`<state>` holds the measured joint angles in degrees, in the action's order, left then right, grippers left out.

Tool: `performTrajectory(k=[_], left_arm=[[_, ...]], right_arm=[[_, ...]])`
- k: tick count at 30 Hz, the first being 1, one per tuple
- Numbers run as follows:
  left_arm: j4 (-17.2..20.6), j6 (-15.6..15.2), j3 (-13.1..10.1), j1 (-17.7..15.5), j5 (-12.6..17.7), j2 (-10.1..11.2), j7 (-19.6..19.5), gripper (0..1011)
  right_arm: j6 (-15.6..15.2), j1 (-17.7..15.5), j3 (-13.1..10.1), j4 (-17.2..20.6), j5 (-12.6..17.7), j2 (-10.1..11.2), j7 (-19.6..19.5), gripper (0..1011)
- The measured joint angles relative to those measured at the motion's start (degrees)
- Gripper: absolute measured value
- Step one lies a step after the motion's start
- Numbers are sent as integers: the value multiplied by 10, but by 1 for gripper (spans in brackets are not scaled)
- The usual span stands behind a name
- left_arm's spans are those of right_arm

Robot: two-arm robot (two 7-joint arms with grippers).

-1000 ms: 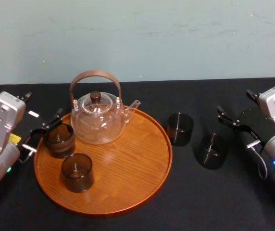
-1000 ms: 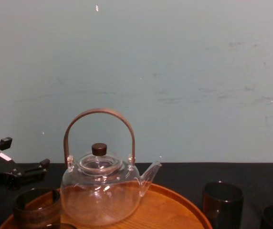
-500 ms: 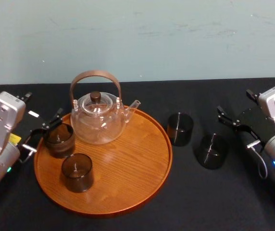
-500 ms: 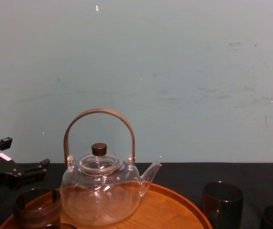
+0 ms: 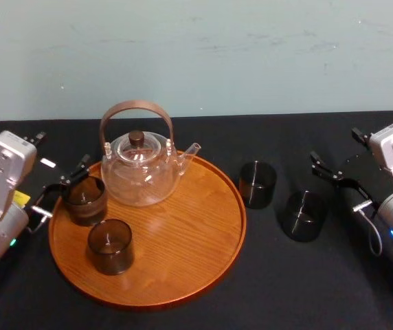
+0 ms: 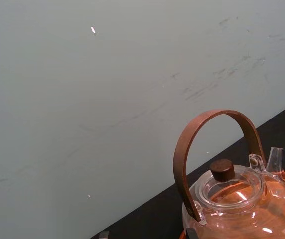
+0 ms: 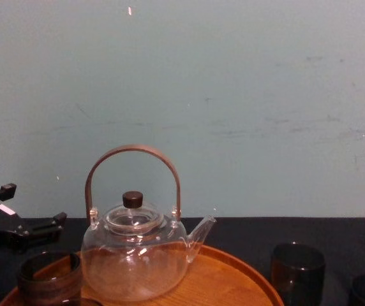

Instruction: Pick up the glass from the table and place it on the tray.

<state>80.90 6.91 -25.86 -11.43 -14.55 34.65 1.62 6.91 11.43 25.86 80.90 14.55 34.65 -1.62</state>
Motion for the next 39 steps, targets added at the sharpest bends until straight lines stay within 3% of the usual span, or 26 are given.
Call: performTrajectory(k=[12,18,28,39], left_arm=[[0,0,0,0,0,0,0,1001],[0,0,0,0,0,0,0,1001],[0,0,0,0,0,0,0,1001],[0,0,0,0,0,0,0,1001]], right_arm=[[0,0,0,0,0,0,0,1002],[2,-7,-10,4,6,0,17,1002],[5,-71,-42,81,22,19,28,1002],[-12,-144,-58,154,37,27,35,1002]])
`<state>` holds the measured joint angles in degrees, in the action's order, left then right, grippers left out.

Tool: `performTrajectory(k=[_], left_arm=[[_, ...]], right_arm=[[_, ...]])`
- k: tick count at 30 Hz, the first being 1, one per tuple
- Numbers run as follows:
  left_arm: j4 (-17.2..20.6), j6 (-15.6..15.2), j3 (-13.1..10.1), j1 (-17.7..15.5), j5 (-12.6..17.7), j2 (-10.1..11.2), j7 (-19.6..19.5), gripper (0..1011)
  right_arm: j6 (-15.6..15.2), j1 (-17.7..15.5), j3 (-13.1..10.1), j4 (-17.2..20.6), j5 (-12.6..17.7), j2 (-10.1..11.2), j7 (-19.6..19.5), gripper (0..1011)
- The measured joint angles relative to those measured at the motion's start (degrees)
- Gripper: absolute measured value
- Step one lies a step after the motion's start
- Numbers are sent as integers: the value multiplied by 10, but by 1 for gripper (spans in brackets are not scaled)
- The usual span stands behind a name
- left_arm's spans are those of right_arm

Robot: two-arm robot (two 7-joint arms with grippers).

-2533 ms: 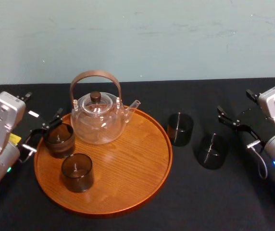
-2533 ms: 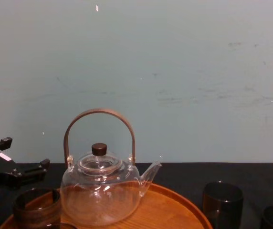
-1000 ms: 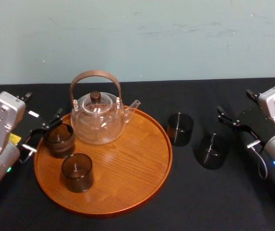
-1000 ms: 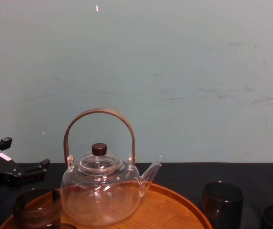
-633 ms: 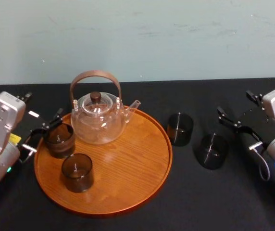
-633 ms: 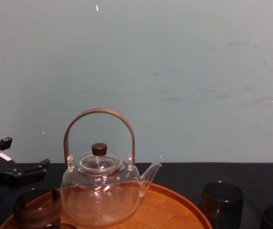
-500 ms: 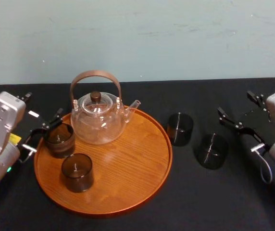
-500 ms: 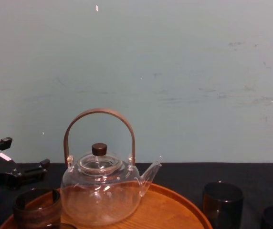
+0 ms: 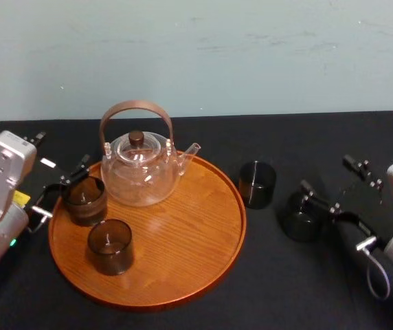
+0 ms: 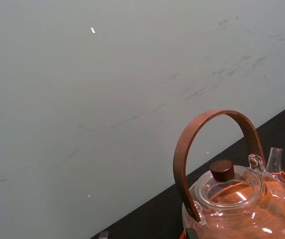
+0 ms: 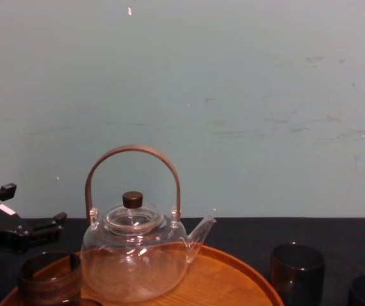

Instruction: Pick up the glass from the table and place it on the tray.

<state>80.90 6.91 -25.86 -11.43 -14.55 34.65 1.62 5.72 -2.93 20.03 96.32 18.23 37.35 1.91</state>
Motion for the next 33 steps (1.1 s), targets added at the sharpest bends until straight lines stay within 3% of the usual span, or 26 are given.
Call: performTrajectory(k=[13,33], left_arm=[[0,0,0,0,0,0,0,1002],[0,0,0,0,0,0,0,1001]], right_arm=[[-17,-38,0,19,-14,-6,12,1002],[-33,-57,-22,-1,-38,-28,19,1002]])
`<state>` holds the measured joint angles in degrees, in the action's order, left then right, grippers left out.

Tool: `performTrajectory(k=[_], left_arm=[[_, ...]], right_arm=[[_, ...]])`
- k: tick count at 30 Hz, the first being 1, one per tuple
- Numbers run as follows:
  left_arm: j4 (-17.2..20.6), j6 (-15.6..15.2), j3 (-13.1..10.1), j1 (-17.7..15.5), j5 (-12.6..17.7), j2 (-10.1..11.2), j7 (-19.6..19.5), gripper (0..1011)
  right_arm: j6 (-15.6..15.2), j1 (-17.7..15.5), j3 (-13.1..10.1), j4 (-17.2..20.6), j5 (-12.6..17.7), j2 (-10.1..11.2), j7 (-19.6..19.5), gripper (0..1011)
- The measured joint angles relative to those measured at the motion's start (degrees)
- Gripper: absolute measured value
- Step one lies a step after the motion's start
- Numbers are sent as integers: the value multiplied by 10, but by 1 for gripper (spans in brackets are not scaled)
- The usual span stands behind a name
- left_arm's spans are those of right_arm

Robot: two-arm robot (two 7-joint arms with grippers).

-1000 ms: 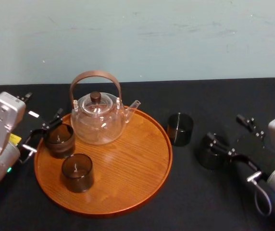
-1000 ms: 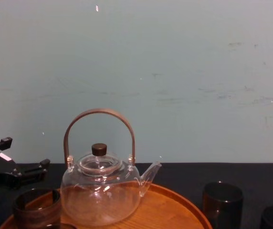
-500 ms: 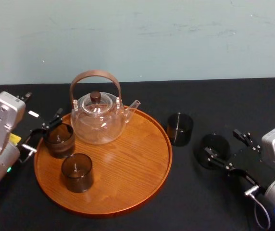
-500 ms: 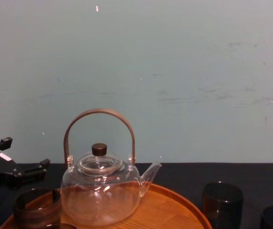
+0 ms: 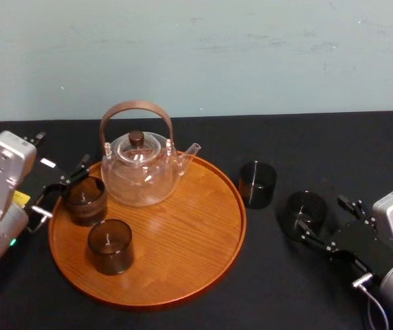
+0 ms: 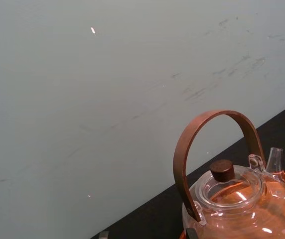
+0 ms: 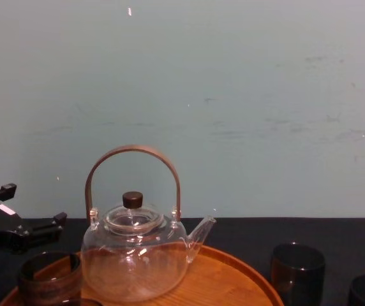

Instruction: Pick up the glass from the table and place it on the tray.

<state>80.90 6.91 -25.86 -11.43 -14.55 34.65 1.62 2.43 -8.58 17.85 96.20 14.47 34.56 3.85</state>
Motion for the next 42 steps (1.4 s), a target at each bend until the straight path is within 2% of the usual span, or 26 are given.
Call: performTrajectory(k=[20,42], left_arm=[[0,0,0,0,0,0,0,1001],[0,0,0,0,0,0,0,1001]], right_arm=[[0,23,-15,-54,2,-33,48,1002],[17,79,-24,-121,-16,-72,102,1002]])
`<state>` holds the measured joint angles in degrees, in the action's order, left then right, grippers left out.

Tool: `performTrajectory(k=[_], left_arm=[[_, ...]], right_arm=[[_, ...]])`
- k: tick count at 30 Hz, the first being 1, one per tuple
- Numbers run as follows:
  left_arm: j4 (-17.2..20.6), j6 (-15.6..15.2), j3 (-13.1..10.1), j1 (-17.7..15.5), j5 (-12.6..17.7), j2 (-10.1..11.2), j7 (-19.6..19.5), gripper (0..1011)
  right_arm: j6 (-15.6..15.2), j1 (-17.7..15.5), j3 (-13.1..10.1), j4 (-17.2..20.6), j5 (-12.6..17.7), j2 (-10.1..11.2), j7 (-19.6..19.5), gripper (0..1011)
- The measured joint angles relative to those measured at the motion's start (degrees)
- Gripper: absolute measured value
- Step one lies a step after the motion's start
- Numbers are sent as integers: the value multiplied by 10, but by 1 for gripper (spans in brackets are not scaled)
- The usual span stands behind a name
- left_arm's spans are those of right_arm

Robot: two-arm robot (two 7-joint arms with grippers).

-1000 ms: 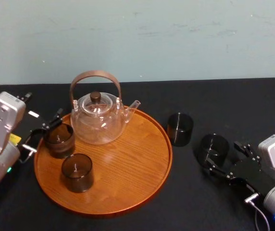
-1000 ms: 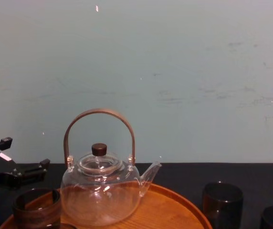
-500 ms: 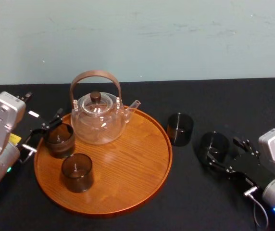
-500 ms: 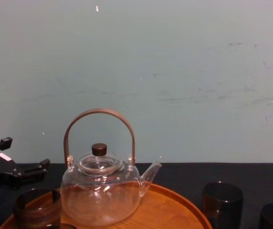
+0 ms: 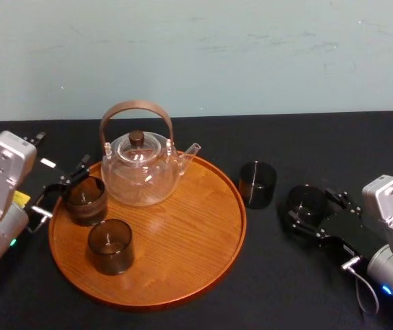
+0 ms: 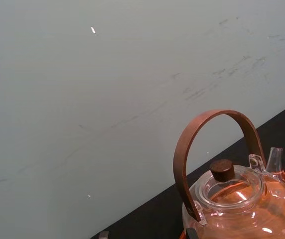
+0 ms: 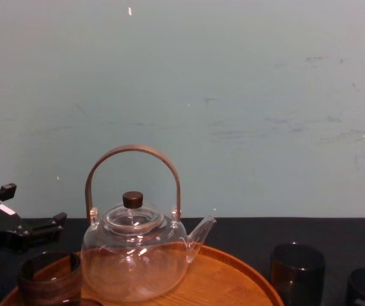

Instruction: Pick up the glass from the table and place it on the tray.

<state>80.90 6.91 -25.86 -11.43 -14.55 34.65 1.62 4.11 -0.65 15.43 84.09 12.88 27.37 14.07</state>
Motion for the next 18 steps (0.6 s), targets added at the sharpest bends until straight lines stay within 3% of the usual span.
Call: performTrajectory(k=[11,18], left_arm=[[0,0,0,0,0,0,0,1001],[0,0,0,0,0,0,1,1001]], right_arm=[[10,24,-5,-40,2,-22,32,1002],[13,26,-6,-43,3,-24,35,1002]])
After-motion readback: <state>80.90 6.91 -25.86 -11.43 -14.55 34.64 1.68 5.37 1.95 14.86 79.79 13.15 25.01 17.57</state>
